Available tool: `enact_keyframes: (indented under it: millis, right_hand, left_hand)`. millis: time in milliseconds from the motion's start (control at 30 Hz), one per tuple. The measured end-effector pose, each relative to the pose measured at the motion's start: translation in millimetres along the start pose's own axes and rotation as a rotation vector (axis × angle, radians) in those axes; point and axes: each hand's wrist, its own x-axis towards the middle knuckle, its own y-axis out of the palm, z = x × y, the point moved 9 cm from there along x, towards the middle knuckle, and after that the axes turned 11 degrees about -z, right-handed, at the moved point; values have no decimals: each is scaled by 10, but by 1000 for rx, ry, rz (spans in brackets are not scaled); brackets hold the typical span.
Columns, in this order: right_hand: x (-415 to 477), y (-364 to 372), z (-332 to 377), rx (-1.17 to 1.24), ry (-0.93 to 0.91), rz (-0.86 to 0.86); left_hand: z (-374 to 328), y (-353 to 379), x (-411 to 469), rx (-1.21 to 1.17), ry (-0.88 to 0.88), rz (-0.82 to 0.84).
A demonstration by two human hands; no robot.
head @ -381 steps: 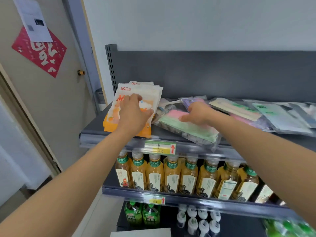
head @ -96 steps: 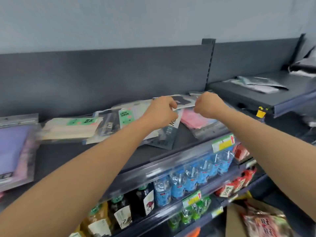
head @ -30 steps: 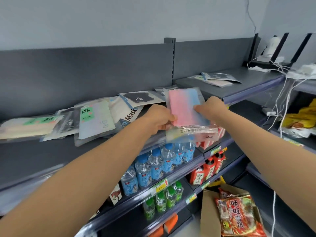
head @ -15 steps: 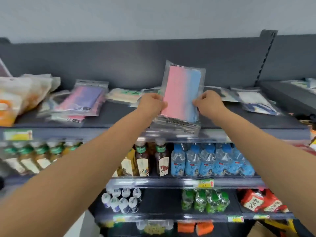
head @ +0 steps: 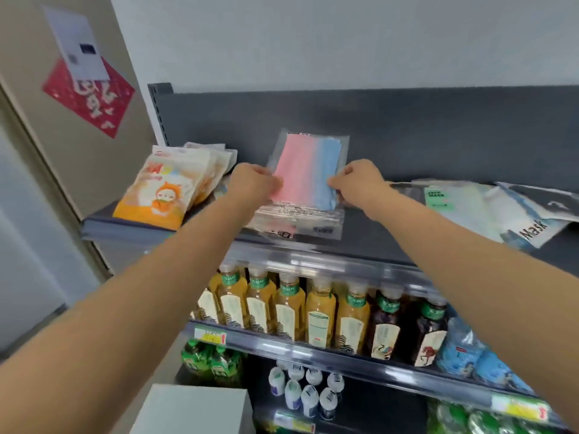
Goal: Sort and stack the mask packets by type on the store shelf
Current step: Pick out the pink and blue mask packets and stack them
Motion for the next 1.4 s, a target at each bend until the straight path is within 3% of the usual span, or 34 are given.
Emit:
enact_keyframes:
  millis: [267,633,967,1200,1400]
  right_hand:
    - [19,587,-17,-55,180,115]
    - [78,796,-246,25,367,174]
    - [177,936,-370,236,489,252]
    - [129,895,-382,308,549,354]
    - [131,788,-270,468,537,397]
  left_hand:
    - [364,-122,490,261,8,102]
    - [704,168,644,122,-207,309]
    - [797,248,534,-47,-389,392]
    - [654,404,416,-150,-380,462]
    - [464,392,435,-209,-259,400]
